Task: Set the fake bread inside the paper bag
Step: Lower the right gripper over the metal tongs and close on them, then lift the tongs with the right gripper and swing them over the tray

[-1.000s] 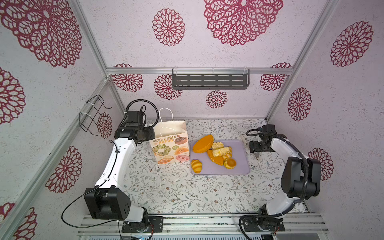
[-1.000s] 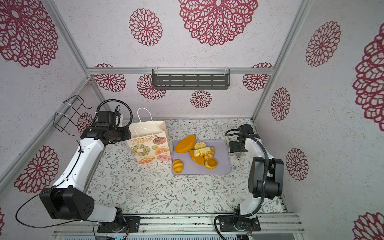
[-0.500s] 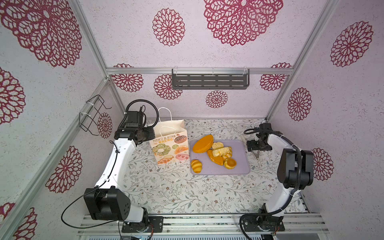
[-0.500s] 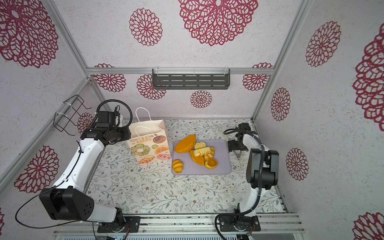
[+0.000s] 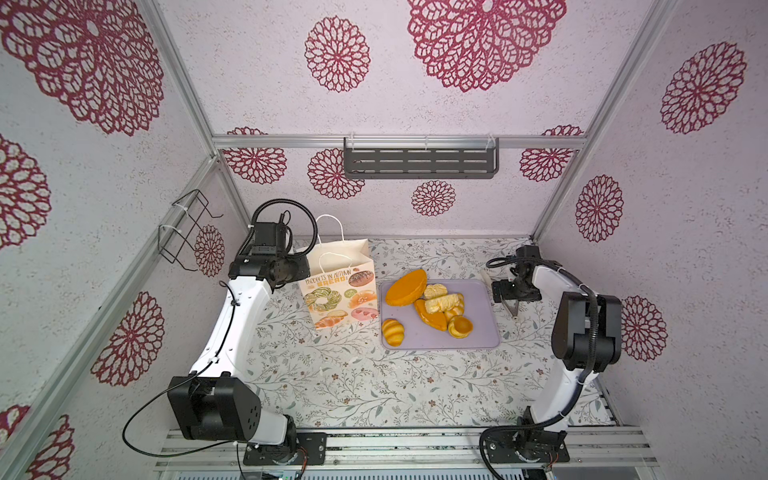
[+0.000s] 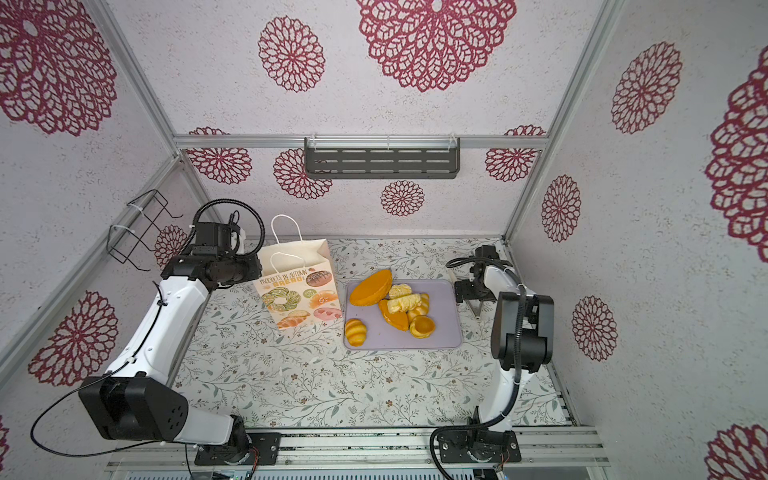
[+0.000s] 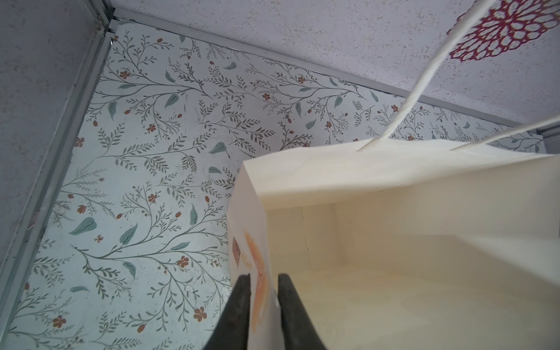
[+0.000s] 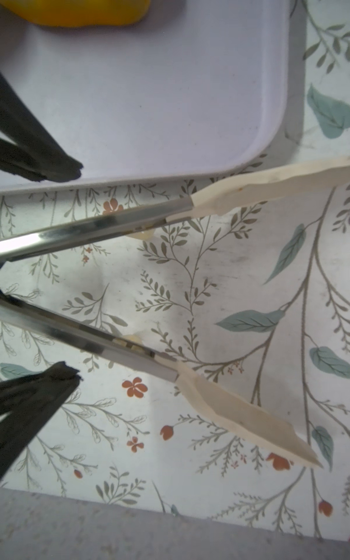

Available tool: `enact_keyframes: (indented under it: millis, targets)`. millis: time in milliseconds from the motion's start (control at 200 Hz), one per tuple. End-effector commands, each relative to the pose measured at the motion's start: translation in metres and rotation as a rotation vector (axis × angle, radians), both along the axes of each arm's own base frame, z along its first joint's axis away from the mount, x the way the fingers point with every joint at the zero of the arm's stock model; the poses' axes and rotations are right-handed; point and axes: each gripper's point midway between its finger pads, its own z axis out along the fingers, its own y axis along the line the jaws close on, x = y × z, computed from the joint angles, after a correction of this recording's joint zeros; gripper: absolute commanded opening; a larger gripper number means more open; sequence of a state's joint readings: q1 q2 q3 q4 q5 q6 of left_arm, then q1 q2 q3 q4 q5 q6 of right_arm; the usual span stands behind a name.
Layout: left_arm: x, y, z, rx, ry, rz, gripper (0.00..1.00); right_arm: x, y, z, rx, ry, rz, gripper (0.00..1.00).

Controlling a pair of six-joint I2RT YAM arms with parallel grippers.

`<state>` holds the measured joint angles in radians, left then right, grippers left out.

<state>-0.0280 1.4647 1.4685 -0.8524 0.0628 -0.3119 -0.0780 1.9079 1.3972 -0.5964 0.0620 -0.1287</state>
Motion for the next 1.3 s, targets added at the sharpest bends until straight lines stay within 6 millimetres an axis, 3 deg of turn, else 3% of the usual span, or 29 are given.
enact_keyframes:
  millis: [0, 235, 420, 871, 1081, 1296]
  targets:
    - [-0.002, -0.002, 0.005, -0.001, -0.023, -0.005, 0.21, 0.0, -0.001, -0.001, 0.009, 0.013, -0.022, 0.99]
    - [-0.001, -0.003, 0.004, -0.002, -0.018, -0.008, 0.2, -0.002, -0.006, -0.009, -0.012, 0.028, -0.042, 0.96]
    - [-0.001, -0.004, 0.002, -0.001, -0.013, -0.01, 0.2, 0.005, -0.007, -0.003, -0.009, -0.008, -0.061, 0.95]
    - [-0.001, -0.005, 0.003, 0.001, -0.015, -0.014, 0.2, 0.007, -0.011, -0.013, -0.028, 0.024, -0.073, 0.83]
    - [-0.002, -0.005, 0.002, 0.004, -0.012, -0.012, 0.2, 0.009, -0.009, -0.014, -0.012, 0.026, -0.083, 0.69]
    - [-0.002, -0.006, 0.003, 0.003, -0.014, -0.015, 0.2, 0.007, -0.002, 0.006, 0.03, -0.011, -0.099, 0.57]
